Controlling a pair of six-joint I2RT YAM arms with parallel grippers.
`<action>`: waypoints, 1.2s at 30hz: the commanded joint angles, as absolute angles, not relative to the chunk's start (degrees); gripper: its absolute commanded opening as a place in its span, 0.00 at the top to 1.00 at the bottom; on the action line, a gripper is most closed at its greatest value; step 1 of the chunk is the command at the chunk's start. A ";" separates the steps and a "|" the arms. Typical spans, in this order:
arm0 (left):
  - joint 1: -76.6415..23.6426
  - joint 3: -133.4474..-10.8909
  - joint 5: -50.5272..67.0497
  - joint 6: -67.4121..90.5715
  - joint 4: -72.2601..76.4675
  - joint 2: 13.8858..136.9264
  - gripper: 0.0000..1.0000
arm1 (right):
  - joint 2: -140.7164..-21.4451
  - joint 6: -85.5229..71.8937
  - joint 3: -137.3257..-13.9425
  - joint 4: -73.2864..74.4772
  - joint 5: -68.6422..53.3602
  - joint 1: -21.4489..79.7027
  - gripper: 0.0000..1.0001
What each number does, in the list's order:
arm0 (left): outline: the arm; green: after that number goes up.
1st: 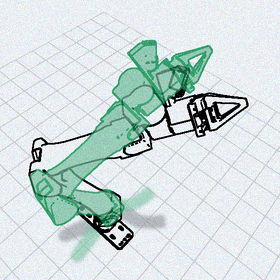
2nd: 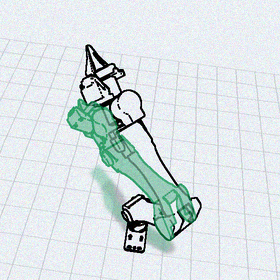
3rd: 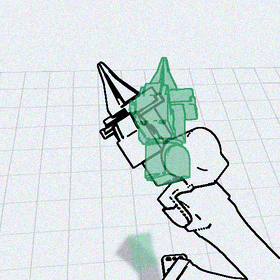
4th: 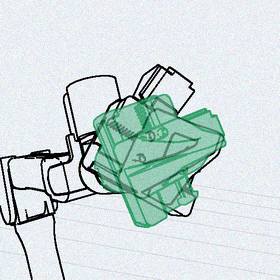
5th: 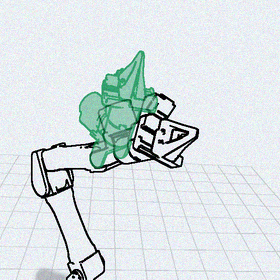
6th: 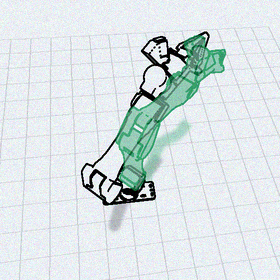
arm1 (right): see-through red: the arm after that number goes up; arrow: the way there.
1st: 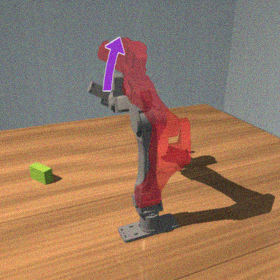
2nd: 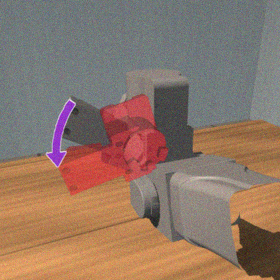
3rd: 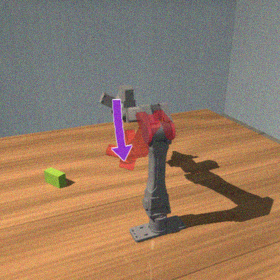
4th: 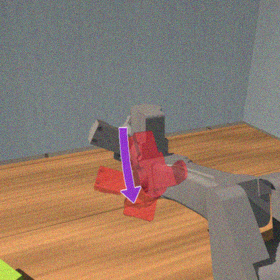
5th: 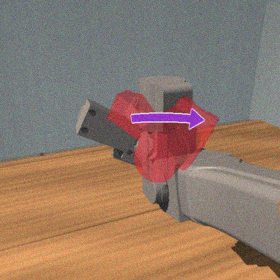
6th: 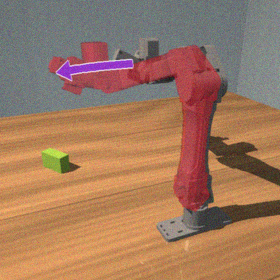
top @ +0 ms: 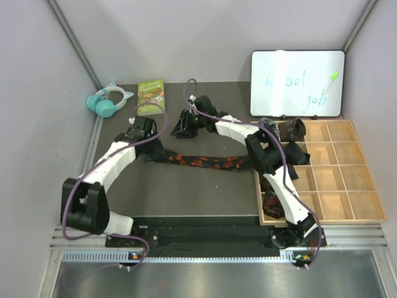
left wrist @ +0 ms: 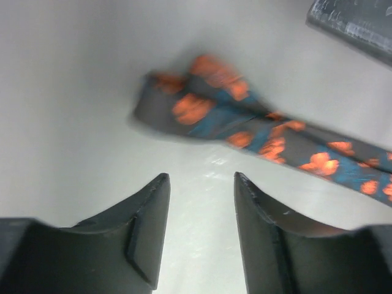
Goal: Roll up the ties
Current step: Roll the tie at the center of the board.
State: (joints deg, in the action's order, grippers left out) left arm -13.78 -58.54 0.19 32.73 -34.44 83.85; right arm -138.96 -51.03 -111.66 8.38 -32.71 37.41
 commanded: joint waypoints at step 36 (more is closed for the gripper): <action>-12.57 -43.60 -4.57 37.71 -20.03 86.41 0.82 | -150.29 -57.57 -120.67 5.80 -40.34 44.21 0.82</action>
